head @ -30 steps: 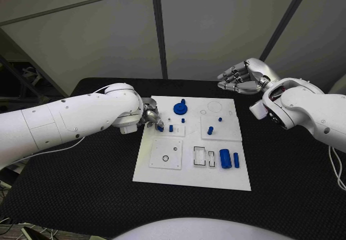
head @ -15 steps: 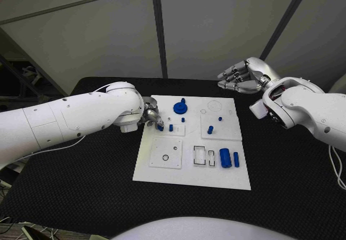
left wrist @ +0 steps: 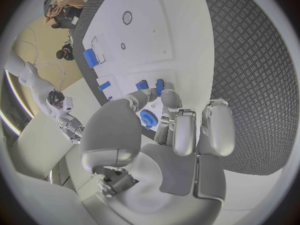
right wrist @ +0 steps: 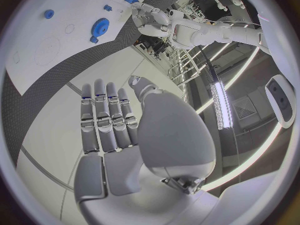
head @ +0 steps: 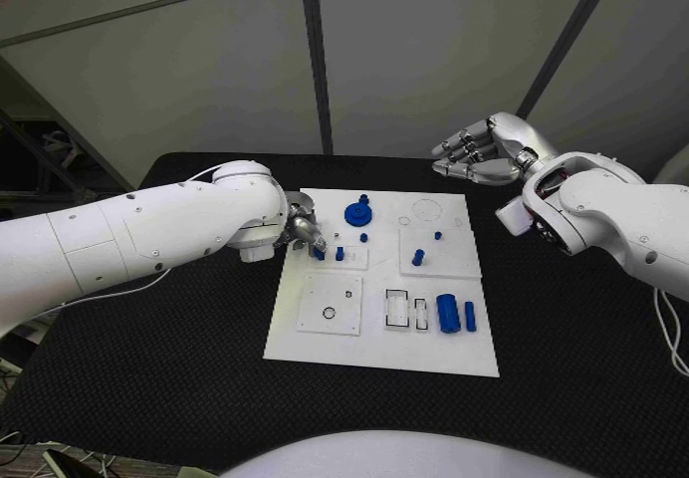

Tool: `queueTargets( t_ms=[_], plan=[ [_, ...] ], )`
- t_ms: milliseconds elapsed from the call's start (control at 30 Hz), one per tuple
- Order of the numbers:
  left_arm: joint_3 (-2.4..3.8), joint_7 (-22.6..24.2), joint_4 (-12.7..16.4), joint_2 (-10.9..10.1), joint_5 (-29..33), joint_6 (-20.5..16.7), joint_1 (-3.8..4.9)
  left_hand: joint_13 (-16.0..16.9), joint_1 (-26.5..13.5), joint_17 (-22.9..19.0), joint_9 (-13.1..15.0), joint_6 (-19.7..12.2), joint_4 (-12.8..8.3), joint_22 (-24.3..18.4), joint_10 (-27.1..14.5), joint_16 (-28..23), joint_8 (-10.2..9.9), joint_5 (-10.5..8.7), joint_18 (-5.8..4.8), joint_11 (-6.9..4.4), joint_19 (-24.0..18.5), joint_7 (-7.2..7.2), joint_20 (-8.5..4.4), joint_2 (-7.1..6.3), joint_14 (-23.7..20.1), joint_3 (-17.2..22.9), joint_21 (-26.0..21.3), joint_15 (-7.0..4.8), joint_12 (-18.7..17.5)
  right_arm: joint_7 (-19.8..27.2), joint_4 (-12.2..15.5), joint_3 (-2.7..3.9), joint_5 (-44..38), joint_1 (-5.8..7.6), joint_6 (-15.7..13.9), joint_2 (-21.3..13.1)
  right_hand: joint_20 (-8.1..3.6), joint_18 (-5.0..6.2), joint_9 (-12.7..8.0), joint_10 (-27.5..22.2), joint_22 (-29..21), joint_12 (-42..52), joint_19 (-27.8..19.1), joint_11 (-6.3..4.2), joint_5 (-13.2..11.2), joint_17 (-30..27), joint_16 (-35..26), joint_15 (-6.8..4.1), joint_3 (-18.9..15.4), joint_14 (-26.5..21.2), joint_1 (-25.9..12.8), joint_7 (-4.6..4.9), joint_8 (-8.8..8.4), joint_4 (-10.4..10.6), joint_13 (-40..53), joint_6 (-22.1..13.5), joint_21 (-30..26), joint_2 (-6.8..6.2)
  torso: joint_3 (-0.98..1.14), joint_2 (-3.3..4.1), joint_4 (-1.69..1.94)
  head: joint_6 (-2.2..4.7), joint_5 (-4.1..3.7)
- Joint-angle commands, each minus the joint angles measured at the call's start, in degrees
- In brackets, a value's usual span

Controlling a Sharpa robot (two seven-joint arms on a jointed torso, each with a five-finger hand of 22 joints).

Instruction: Assemble the parts on the task board

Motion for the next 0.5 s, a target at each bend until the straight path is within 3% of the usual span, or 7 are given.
queueTargets(
  t_ms=[33,500],
  plan=[
    [-0.47,-1.11,0.09,0.23,-0.76,2.75,-0.51,0.21,-0.60,6.32,0.10,0.12,-7.66,4.46,1.74,0.39,0.34,0.10,0.05,-1.26,0.38,-0.36,-0.07,-0.05,3.67,7.17,0.26,-0.44,0.37,0.30,0.23,0.03,0.19,0.10,0.24,-0.07,0.11,0.73,0.06,0.04,-0.05,-0.35,0.13,0.29,0.19,-0.05,-0.32,0.37,-0.03,0.09,-0.13,0.32,-0.27,-0.14,-0.05,0.08,-0.19,0.19,0.00,0.00,0.01,-0.08,-0.05],
    [-0.51,-0.83,0.58,0.16,-3.22,2.13,-0.52,1.41,-0.98,6.38,0.32,0.49,-7.74,5.25,2.86,0.44,1.10,0.07,-0.18,-1.63,0.85,-0.82,-0.24,-0.07,3.71,6.09,1.15,-0.67,1.34,0.33,0.36,0.03,0.19,0.10,0.22,-0.20,0.12,0.73,0.06,0.04,-0.09,-0.35,0.15,0.29,0.25,-0.06,-0.35,0.38,-0.05,0.10,-0.17,0.33,-0.27,-0.13,-0.07,0.08,-0.24,0.18,-0.01,-0.04,0.04,-0.07,-0.13]
  ],
)
